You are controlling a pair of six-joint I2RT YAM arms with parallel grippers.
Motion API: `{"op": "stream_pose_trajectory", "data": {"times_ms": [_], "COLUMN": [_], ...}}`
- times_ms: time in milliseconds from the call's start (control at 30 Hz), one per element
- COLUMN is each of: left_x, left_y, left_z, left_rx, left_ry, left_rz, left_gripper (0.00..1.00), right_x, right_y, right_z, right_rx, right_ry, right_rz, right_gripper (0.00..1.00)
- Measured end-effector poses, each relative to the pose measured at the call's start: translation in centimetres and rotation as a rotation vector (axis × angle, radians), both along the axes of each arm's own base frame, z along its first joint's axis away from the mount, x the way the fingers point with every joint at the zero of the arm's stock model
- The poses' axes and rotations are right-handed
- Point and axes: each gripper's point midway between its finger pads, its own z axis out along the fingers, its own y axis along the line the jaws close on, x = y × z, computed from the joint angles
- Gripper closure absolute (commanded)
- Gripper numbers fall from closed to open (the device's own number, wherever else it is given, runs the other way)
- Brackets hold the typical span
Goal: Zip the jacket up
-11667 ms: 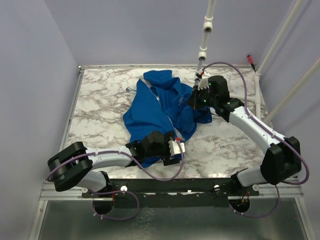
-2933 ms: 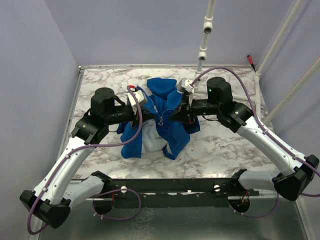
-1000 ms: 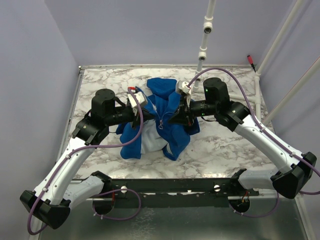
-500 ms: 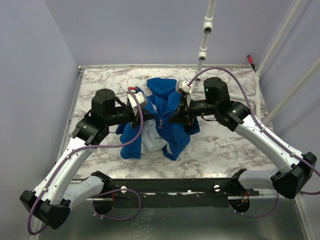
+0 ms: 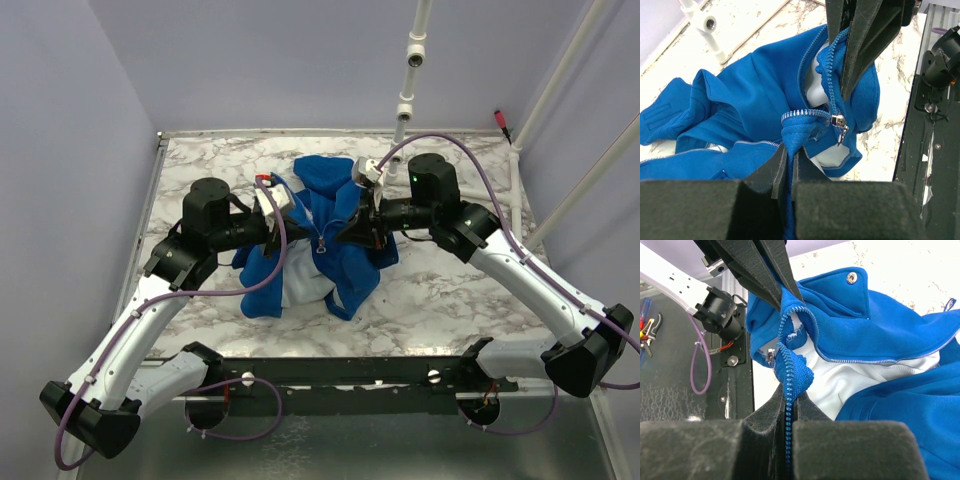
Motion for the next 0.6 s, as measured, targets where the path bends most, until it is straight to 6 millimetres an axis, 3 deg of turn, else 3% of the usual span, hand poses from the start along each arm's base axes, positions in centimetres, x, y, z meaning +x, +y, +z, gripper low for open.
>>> {"op": "stream_pose_trajectory", "data": {"times_ms": [600], "left_x": [-0.42], "left_y": [-0.17], "left_z": [0.11], "left_rx": [-0.006], "left_ry": [0.0], "left_rz": [-0.025], "left_gripper": [1.0], "right_x": [0.61], "right_y": [0.26], "right_z": [0.79], "right_rx": [0.025], "right_ry": [-0.028], "right_rz": [-0.019], "right_gripper": [0.99]}}
